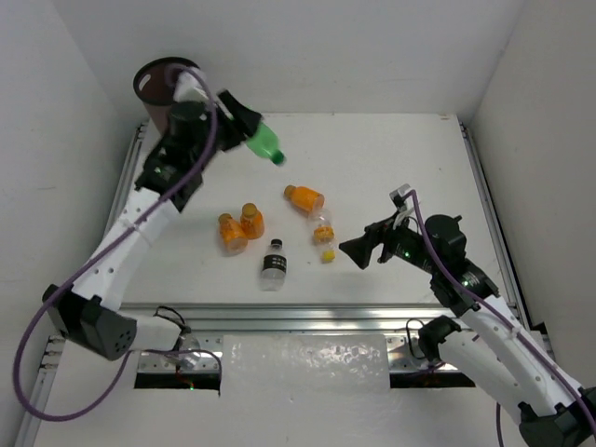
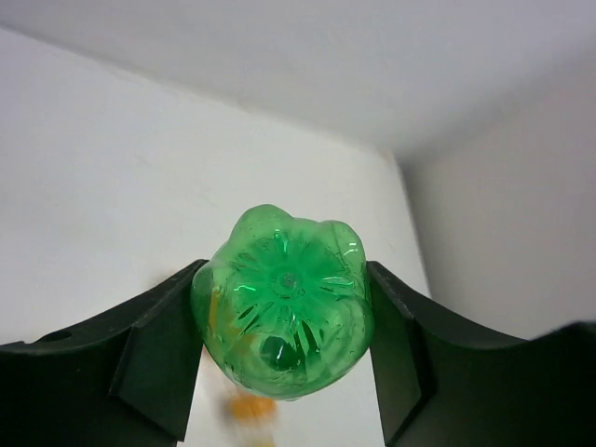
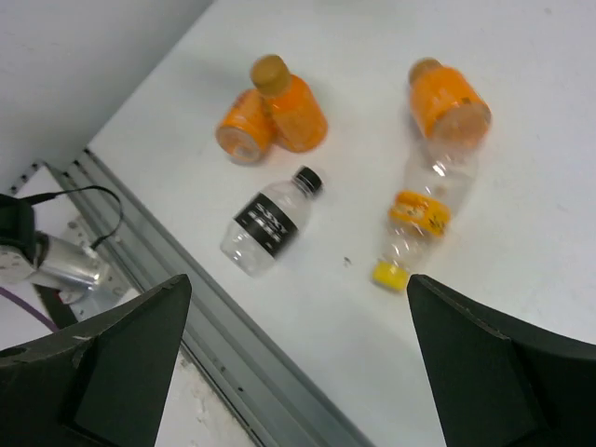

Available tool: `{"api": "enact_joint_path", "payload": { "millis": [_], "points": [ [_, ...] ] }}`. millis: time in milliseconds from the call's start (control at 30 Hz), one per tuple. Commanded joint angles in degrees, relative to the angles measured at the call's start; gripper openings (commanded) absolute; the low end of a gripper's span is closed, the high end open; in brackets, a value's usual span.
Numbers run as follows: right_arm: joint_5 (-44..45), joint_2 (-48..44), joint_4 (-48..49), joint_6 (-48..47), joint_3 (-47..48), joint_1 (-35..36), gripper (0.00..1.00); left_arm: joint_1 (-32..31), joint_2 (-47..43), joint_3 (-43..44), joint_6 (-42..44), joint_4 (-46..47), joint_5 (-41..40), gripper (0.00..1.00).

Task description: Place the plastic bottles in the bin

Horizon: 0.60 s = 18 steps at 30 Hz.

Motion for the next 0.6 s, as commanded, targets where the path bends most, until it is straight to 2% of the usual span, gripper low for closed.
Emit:
{"api": "enact_joint_path", "payload": {
  "millis": [0, 33, 100, 133, 267, 300, 400, 467, 533, 567],
  "points": [
    [7.0, -2.9, -3.8, 1.3, -1.2, 0.1, 0.99, 11.0, 5.3, 10.3, 1.1, -2.9, -7.6, 0.0],
    [6.9, -3.0, -4.2, 1.2, -1.2, 0.1, 0.99, 14.8, 7.2, 12.4, 1.1, -1.2, -9.6, 0.0],
    [7.4, -2.4, -5.6, 1.1, -1.3, 0.1, 0.99, 18.0, 12.1, 17.2, -0.7, 0.9, -13.9, 0.0],
    [7.4, -1.9, -6.2, 1.0, -1.3, 0.1, 0.99, 21.6, 14.0, 18.7, -2.2, 4.1, -13.2, 0.0],
    [7.9, -0.3, -9.9, 0.7, -1.4, 0.1, 0.99, 26.8, 29.7, 35.3, -1.4, 1.9, -16.9, 0.0],
    [8.1, -0.4, -10.2, 0.8, -1.7, 0.1, 0.99, 27.1, 32.3, 42.6, 1.4, 1.8, -19.2, 0.02],
    [7.0, -0.5, -9.6, 2.4, -3.0, 0.1, 0.99, 27.8, 44.5, 55.3, 6.1, 1.7, -24.0, 0.18],
    [6.1, -0.2, -8.0, 3.4, -3.8, 0.1, 0.99, 28.1, 46.4, 54.8, 8.4, 6.1, -24.7, 0.24],
    [4.6, 1.4, -6.6, 4.2, -3.9, 0.1, 0.99, 28.5, 48.3, 52.6, 10.0, 12.5, -24.3, 0.42],
    [4.2, 2.0, -6.4, 4.4, -3.6, 0.1, 0.99, 28.6, 50.8, 53.4, 10.3, 13.3, -24.8, 0.59]
  ]
}}
